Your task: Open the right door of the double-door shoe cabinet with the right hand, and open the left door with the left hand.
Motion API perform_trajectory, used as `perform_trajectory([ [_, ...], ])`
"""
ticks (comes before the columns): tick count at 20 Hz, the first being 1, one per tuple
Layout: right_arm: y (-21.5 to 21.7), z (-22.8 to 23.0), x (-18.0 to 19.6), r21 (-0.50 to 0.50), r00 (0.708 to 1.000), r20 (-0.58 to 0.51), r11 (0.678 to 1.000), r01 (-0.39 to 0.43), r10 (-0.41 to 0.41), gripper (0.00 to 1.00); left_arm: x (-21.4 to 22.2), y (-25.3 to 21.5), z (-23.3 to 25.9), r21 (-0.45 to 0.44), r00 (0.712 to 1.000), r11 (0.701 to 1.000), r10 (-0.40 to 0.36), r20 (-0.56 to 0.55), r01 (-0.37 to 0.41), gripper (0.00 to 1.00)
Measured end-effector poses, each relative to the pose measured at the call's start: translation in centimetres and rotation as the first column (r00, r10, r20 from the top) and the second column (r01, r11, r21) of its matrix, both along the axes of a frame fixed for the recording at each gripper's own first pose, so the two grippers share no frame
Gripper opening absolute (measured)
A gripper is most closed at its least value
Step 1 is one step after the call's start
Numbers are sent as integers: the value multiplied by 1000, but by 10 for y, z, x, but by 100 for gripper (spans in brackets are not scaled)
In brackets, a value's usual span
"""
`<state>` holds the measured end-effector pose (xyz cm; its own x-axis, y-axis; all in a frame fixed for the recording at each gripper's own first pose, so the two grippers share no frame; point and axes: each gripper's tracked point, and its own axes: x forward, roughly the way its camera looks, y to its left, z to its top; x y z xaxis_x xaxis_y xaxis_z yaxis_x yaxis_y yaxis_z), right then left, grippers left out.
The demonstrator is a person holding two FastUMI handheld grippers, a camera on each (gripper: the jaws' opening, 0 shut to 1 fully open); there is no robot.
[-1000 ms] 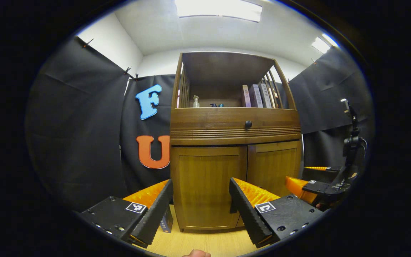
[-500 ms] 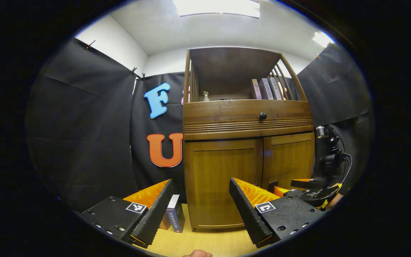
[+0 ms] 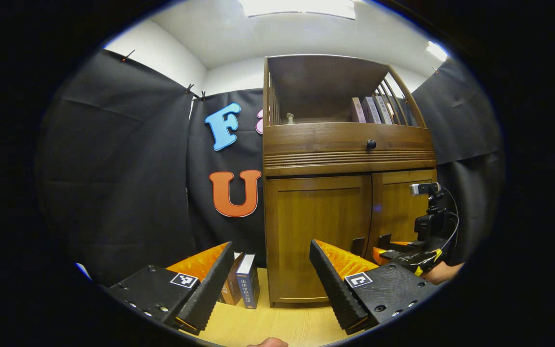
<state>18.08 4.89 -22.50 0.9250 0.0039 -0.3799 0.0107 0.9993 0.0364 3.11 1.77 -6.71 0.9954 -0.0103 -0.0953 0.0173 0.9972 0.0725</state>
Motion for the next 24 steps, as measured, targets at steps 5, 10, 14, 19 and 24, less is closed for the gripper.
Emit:
perform_trajectory([
  [5,-1,-13,11,-23,999,-13,999,36,-36,49,-2,-2,-8,1,1000,1000,-9,-15,9,95],
  [10,2,-11,7,4,999,-13,999,36,-36,35,-3,-4,-14,10,999,1000,-16,-36,16,94],
  [14,2,-9,-14,26,999,-33,1000,-15,16,32,-4,-20,-16,-20,998,999,-34,-44,33,95],
  [19,-4,-3,-53,14,998,-42,999,-48,48,30,1,-52,-18,-32,995,996,-88,-46,87,95],
  [24,-15,3,-91,38,995,-47,995,-89,91,30,6,-85,-25,-46,989,990,-138,-55,135,95],
])
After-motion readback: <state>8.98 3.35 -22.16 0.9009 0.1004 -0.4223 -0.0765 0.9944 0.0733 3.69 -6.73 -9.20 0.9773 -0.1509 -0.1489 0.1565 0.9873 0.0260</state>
